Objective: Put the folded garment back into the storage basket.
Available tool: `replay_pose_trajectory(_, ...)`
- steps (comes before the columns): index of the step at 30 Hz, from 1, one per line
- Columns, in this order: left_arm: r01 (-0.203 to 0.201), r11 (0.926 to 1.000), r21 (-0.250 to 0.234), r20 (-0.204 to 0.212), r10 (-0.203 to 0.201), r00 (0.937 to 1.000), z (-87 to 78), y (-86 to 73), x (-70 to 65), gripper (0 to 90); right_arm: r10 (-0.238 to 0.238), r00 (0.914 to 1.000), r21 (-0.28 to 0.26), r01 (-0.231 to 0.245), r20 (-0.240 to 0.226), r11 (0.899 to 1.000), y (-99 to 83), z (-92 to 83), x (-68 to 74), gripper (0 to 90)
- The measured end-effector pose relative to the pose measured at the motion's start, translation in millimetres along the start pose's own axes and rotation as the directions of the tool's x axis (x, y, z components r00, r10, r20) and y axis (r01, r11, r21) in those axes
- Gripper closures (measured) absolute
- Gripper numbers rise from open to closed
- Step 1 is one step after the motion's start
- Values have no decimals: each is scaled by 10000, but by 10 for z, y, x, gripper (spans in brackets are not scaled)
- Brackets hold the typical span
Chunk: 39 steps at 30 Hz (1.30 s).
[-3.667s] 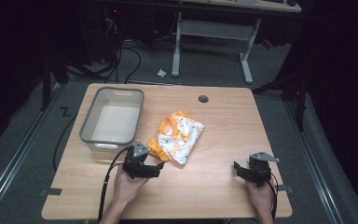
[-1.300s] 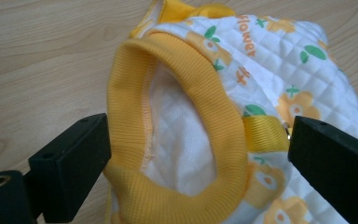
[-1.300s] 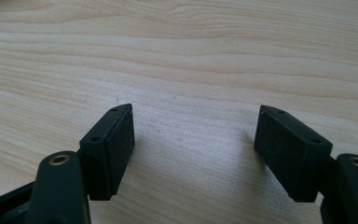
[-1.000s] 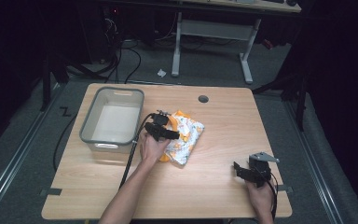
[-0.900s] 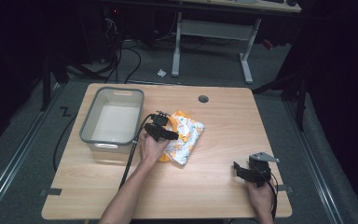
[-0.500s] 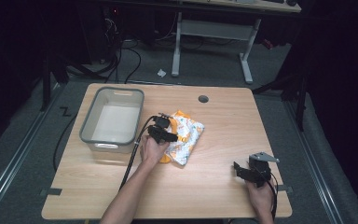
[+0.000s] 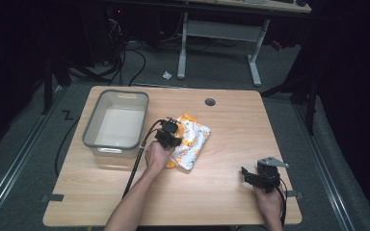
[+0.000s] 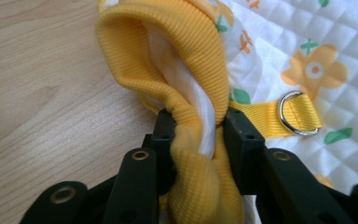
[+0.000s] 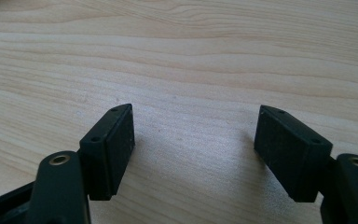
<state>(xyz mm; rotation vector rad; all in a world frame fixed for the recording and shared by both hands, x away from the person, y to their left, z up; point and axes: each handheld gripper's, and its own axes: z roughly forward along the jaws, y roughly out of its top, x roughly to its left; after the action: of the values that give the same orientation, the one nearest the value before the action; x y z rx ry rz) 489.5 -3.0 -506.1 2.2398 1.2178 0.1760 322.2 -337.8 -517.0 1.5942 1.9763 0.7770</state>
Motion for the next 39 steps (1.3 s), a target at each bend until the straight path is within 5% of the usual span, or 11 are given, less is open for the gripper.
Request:
replay_pose_trajectory(13, 365, 9985, -404, 738, -335, 9967, -160, 25, 55, 741, 5, 10000, -13, -5, 5, 10000, -1, 1, 1, 292)
replay_pose_trajectory(39, -50, 9859, -1672, 1450, 296, 9890, -720, 31, -21, 751, -18, 10000, -7, 18, -7, 10000, 0, 0, -1, 292)
